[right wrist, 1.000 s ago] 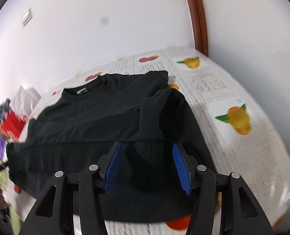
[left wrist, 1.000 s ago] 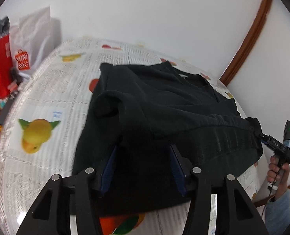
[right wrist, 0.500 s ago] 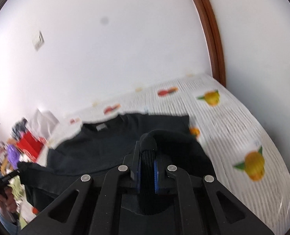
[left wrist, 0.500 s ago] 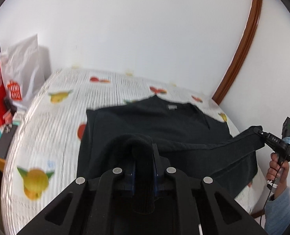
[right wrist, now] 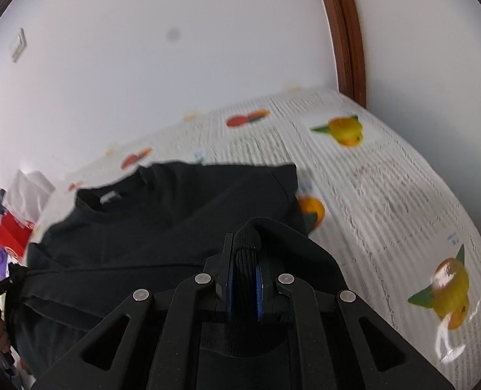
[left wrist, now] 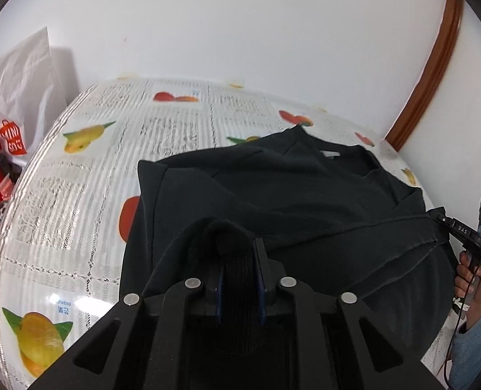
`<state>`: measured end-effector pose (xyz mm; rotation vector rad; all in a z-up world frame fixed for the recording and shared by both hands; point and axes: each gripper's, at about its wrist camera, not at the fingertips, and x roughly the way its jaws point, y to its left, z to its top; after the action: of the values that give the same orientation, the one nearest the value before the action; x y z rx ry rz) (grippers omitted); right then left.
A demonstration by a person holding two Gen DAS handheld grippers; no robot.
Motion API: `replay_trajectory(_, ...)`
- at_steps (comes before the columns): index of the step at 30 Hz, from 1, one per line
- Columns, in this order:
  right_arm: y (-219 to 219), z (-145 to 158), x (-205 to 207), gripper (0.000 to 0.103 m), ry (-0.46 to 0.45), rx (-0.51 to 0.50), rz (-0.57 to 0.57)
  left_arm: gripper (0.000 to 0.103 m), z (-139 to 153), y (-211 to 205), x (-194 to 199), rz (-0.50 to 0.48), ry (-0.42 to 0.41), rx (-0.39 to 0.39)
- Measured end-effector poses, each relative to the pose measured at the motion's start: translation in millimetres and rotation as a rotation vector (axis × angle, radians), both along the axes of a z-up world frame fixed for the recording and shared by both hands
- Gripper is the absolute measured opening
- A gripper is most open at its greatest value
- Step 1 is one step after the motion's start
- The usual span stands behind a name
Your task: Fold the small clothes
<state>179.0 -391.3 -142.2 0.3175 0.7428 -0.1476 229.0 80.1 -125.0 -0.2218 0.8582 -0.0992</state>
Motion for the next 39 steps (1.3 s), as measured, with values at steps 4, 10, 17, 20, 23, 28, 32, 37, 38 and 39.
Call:
replay_trajectory(4, 11, 14, -10, 0.027, 0.047, -0.086, 0.002, 0.023, 2, 1, -4, -0.001, 0.023, 0.006)
replay_trajectory(10, 44, 47, -54, 0.043, 0.005, -0.184, 0.069, 0.039, 15, -5, -39, -0.035, -0.004, 0.019)
replay_trajectory(17, 81, 25, -80, 0.039, 0.08, -0.185, 0.189, 0.041, 9, -24, -82, -0.123, 0.025, -0.004)
replay_trajectory(20, 87, 5, -77, 0.007, 0.125, -0.203, 0.196, 0.041, 3, -33, -83, -0.137, 0.044, 0.037)
replay_trajectory(23, 86, -7, -70, 0.007, 0.153, -0.197, 0.182, 0.04, 1, -38, -75, -0.123, 0.053, 0.065)
replay_trajectory(28, 87, -6, -54, 0.006, 0.18, -0.18, 0.145, 0.029, 3, -38, -57, -0.089, 0.066, 0.071)
replay_trajectory(32, 89, -9, -33, 0.006, 0.206, -0.185, 0.128, 0.024, 4, -40, -41, -0.067, 0.073, 0.114)
replay_trajectory(37, 84, -2, -5, 0.006, 0.165, -0.155, 0.12, 0.023, 5, -40, -21, -0.053, 0.037, 0.12)
replay_trajectory(38, 81, 1, 0, 0.006, 0.152, -0.15, 0.118, 0.022, 5, -39, -16, -0.049, 0.037, 0.113)
replay_trajectory(39, 78, 4, 8, 0.006, 0.132, -0.142, 0.115, 0.022, 5, -38, -9, -0.041, 0.037, 0.111)
